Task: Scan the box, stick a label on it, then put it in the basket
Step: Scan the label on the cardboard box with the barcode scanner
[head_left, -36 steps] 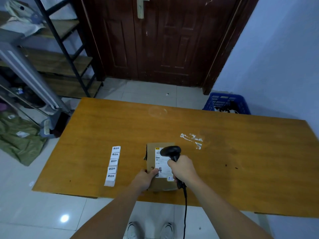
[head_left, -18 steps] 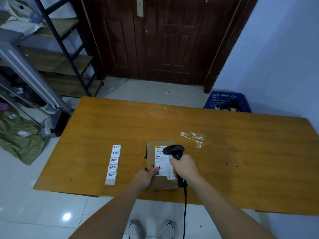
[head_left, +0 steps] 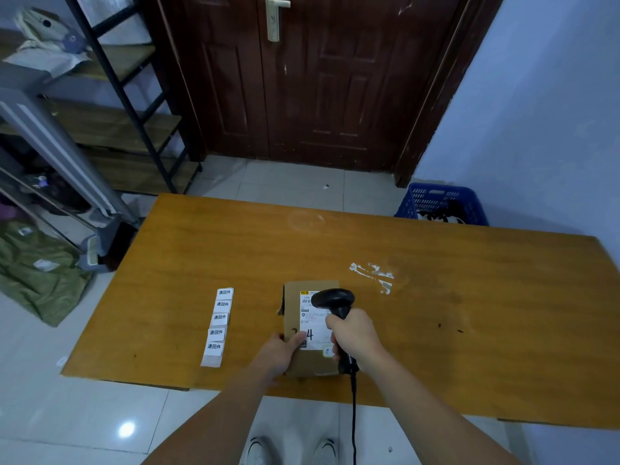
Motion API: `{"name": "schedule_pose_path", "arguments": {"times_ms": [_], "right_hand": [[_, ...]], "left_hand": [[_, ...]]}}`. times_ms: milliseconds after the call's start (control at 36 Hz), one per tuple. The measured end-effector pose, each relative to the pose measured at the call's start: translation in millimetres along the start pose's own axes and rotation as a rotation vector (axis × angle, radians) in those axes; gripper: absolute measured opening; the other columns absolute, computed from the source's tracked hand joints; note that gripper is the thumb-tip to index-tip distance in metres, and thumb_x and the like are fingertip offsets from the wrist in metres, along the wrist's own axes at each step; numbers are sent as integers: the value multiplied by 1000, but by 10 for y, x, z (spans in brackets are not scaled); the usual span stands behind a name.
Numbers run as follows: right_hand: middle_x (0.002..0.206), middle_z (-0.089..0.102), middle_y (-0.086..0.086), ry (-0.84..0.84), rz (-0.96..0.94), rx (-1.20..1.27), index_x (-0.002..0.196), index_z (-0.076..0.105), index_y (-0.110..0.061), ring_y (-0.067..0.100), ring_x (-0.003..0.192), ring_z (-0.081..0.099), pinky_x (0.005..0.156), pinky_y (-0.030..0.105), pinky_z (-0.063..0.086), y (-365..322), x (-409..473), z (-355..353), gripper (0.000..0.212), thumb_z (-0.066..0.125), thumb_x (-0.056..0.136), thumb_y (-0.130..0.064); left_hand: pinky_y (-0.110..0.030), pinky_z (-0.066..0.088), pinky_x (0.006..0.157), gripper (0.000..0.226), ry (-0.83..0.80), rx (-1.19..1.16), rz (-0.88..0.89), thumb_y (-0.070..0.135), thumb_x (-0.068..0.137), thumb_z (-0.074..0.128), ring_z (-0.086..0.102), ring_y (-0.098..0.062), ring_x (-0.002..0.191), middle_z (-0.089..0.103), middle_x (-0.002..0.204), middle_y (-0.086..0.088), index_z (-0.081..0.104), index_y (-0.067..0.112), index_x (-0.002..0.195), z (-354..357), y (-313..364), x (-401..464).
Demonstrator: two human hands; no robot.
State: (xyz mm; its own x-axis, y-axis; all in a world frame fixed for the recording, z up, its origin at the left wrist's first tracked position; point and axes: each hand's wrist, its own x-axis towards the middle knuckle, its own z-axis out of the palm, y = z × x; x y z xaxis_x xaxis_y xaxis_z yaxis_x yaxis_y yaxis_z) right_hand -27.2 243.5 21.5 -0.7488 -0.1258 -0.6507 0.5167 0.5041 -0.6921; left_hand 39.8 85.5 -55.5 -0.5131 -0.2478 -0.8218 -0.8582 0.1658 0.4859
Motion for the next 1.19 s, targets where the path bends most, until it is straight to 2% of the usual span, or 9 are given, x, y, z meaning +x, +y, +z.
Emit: {"name": "schedule_pose_path", "arguments": {"times_ms": [83,167,306,500,611,694,833,1056,1194], "right_hand": [[61,56,8,-5,5,5,76,58,-7,19,40,56,45,28,52,-12,-7,11,16,58,91,-14],[62,56,9,6,0,-4,76,58,-6,19,38,56,43,27,51,-15,0,14,17,58,92,-15],[62,57,8,13,-9,-6,77,59,-7,18,39,57,44,26,51,10,15,12,18,58,93,-15],[63,59,7,11,-12,-24,81,61,-7,17,40,59,44,26,52,23,27,5,16,59,94,-16],[56,60,6,51,-37,-98,76,62,-6,18,40,60,44,24,50,76,77,-64,25,59,96,-21],[55,57,5,119,-54,-183,71,54,-10,21,45,61,50,29,47,213,164,-219,27,60,95,-20],[60,64,4,213,35,-228,79,59,-13,15,41,64,46,28,50,649,336,-541,21,63,98,-22],[67,61,8,211,186,-294,87,54,-11,25,59,62,55,34,49,1256,470,-787,18,59,101,-21],[74,53,5,177,219,-324,93,50,-12,22,64,54,57,32,42,1395,507,-821,19,60,102,-25]], "left_hand": [[-44,52,76,77,10,11,11,73,90,50,54,-25,102,55,122,-5,43,17,142,1,-13,8],[-45,52,80,76,8,-12,8,72,90,51,53,-24,102,57,132,-7,43,17,142,8,-5,19],[-47,54,84,74,6,2,8,70,92,51,54,-25,103,56,135,-8,42,17,143,17,-1,39],[-52,54,92,75,9,0,-1,70,92,50,57,-34,120,55,141,-11,41,16,144,15,0,31],[-49,53,85,74,4,-12,13,69,93,51,56,-30,112,55,141,-11,42,16,144,18,-9,35],[-49,50,82,74,9,-32,11,68,93,53,56,-33,119,54,142,-11,42,16,145,21,-16,39],[-42,49,77,74,25,-22,55,67,93,52,54,-26,103,56,139,-11,44,14,144,34,-43,60],[-41,51,78,78,53,-28,73,69,91,55,54,-24,102,57,142,-10,45,16,147,42,-52,70],[-43,52,77,78,68,-41,54,70,90,55,54,-23,102,58,128,-4,46,18,147,65,-81,94]]}}
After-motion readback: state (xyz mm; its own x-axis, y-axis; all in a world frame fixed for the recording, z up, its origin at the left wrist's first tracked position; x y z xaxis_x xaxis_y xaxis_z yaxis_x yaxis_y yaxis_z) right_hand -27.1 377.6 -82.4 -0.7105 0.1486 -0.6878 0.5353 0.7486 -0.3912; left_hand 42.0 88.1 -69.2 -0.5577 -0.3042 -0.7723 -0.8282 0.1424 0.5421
